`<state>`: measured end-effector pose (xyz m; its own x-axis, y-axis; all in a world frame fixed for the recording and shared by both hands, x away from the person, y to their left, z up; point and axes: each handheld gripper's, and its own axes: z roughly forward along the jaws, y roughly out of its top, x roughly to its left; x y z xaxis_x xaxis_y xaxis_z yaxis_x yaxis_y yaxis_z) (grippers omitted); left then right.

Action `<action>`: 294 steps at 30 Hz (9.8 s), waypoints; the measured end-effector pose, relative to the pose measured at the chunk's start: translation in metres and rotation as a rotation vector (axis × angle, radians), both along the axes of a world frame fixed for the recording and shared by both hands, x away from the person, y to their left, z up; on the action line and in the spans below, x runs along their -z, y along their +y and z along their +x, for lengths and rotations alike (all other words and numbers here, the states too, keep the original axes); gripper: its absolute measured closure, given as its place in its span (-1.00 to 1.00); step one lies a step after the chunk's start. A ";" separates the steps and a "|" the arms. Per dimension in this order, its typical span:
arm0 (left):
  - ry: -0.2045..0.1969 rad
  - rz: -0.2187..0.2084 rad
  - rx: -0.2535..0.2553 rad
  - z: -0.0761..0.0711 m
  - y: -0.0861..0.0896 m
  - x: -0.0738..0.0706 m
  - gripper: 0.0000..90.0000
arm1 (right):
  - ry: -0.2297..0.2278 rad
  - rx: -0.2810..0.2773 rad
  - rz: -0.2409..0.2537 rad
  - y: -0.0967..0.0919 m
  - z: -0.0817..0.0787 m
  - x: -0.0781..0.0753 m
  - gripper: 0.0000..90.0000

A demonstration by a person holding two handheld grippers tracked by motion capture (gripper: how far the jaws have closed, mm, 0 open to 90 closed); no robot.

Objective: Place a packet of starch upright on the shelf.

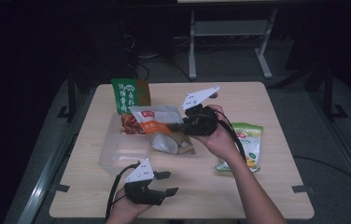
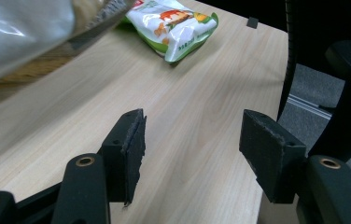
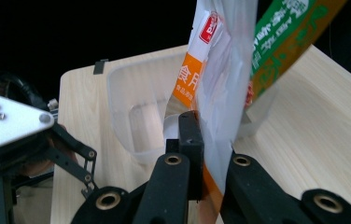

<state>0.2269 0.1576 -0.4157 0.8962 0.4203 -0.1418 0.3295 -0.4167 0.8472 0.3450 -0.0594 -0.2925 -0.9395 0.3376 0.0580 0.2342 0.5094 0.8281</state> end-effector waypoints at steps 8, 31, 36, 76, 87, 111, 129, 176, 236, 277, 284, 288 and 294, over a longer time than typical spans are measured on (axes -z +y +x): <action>0.017 -0.001 -0.008 -0.004 0.004 0.001 -0.12 | -0.005 -0.025 0.012 0.018 0.006 -0.006 1.00; 0.014 -0.003 -0.016 0.000 0.006 0.003 -0.12 | 0.037 -0.079 0.036 0.106 0.047 0.009 1.00; 0.013 -0.009 -0.024 -0.002 0.006 0.002 -0.12 | 0.051 -0.084 0.032 0.122 0.054 0.018 1.00; -0.005 -0.006 -0.031 0.002 0.007 0.002 -0.13 | 0.129 -0.079 0.028 0.117 0.064 0.087 0.99; -0.005 -0.007 -0.038 0.004 0.009 0.002 -0.14 | 0.149 -0.054 0.036 0.113 0.068 0.087 0.81; 0.007 0.005 -0.058 0.009 0.009 0.004 -0.19 | 0.180 -0.032 0.054 0.060 0.056 0.066 0.41; 0.013 0.012 -0.065 0.012 0.008 0.006 -0.24 | 0.207 0.055 0.044 -0.003 0.048 0.066 0.33; 0.008 0.031 -0.043 0.012 0.000 0.008 -0.27 | 0.268 0.288 -0.015 -0.140 0.015 0.084 0.20; 0.073 0.064 0.054 0.059 -0.094 0.006 -0.32 | 0.494 0.524 -0.015 -0.251 -0.001 0.160 0.62; 0.291 -0.094 0.018 0.110 -0.124 0.017 0.40 | 0.214 0.274 0.074 -0.185 -0.036 0.103 0.97; 0.176 -0.058 -0.024 0.105 -0.116 0.004 0.63 | 0.173 0.284 0.077 -0.176 -0.033 0.098 0.97; 0.111 -0.017 -0.032 0.103 -0.110 -0.002 0.71 | 0.166 0.281 0.059 -0.168 -0.030 0.097 0.95; 0.016 0.043 -0.032 0.096 -0.104 -0.008 0.76 | 0.183 0.255 0.053 -0.159 -0.025 0.101 0.85</action>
<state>0.3229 0.0540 -0.4078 0.8798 0.4550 -0.1374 0.3571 -0.4419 0.8230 0.3201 -0.2184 -0.3934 -0.7976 0.5526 0.2418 0.4961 0.3729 0.7841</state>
